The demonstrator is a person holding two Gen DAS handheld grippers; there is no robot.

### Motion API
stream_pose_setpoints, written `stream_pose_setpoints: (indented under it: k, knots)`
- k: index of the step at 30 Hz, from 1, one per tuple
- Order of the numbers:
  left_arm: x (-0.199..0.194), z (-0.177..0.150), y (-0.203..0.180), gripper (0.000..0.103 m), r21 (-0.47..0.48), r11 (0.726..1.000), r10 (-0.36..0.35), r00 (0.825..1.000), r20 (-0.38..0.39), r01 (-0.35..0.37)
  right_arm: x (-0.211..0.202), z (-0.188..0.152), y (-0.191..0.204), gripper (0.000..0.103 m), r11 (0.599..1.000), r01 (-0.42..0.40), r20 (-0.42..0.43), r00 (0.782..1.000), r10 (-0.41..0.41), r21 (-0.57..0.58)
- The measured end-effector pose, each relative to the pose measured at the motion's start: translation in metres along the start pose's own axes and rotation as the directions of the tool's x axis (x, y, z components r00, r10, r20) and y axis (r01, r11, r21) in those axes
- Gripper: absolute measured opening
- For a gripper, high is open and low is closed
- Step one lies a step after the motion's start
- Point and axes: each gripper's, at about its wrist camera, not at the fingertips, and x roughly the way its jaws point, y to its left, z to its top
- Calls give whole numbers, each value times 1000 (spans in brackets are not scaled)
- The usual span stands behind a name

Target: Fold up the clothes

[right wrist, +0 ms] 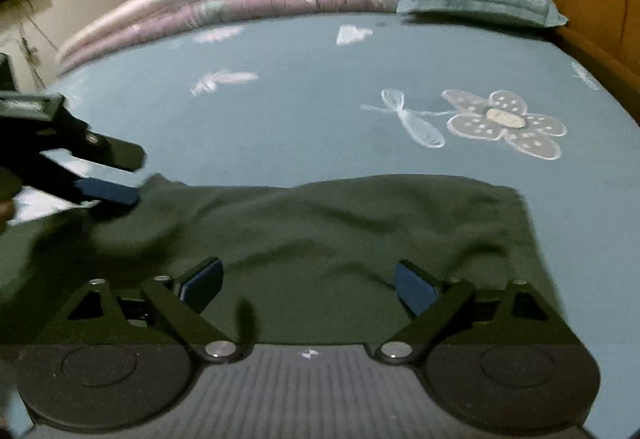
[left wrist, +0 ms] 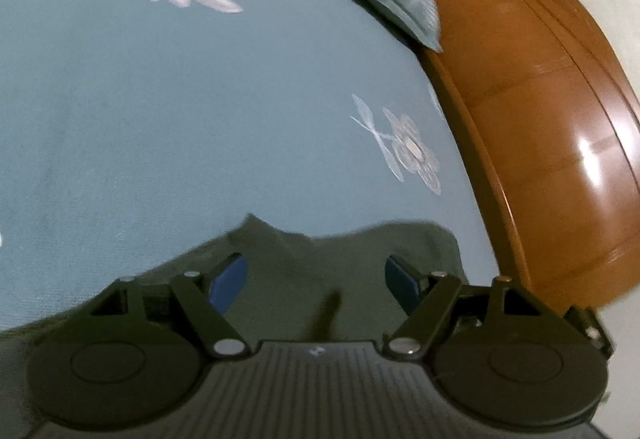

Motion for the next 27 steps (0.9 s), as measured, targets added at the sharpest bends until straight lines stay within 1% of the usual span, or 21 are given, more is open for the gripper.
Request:
stream_pose_setpoints:
  k: [1,3,6,9,10,13,15,16,17,20,22,23,24,25,27]
  knots:
    - [-2,-2,-3,76,22,1000,10,1000,-5,-10,-10,-4,-4,102,1000,18,14,1000,-18,-3]
    - [-5,-4,-9,77,55,998,33,999,-12,-32,-15,-18,-15,103,998,67,0,998,-67,1]
    - [-9,-8,-17,77,105,992,67,998,-21,-64,-12,-37,-33,99,993,118,-41,992,-117,19]
    - [-13,-12,-25,77,155,983,102,994,-28,-96,-25,-29,-28,100,992,124,-24,992,-124,30]
    - [-15,-13,-28,77,172,979,113,993,-30,-106,-30,-27,-25,100,992,122,-5,992,-122,28]
    - [-21,-17,-35,77,220,966,150,988,-31,-140,-37,-21,-7,101,997,73,23,997,-73,10]
    - [-30,-21,-39,78,251,953,180,983,-21,-169,-32,-21,4,101,998,58,12,998,-58,-8]
    - [-36,-24,-42,78,268,945,197,980,-15,-185,-28,-22,9,101,998,58,-1,998,-58,-19]
    - [-42,-29,-44,78,299,932,218,976,-2,-207,-23,-24,14,101,998,58,-15,998,-58,-30]
    - [-60,-45,-49,78,377,883,285,958,40,-279,-11,-31,24,101,997,62,-59,996,-65,-50]
    - [-73,-58,-49,78,414,851,325,943,69,-324,-3,-39,29,103,993,93,-102,990,-100,-70]
    - [-81,-64,-47,78,426,837,341,936,84,-343,-4,-41,32,103,989,118,-111,986,-127,-91]
    - [-90,-71,-46,78,433,826,353,930,99,-360,-6,-41,35,103,985,140,-106,983,-151,-101]
    - [-99,-77,-43,78,438,817,362,925,117,-376,-9,-40,37,103,985,147,-102,982,-156,-92]
    - [-118,-91,-37,81,439,802,380,913,150,-405,-17,-36,47,103,988,139,-72,987,-144,-73]
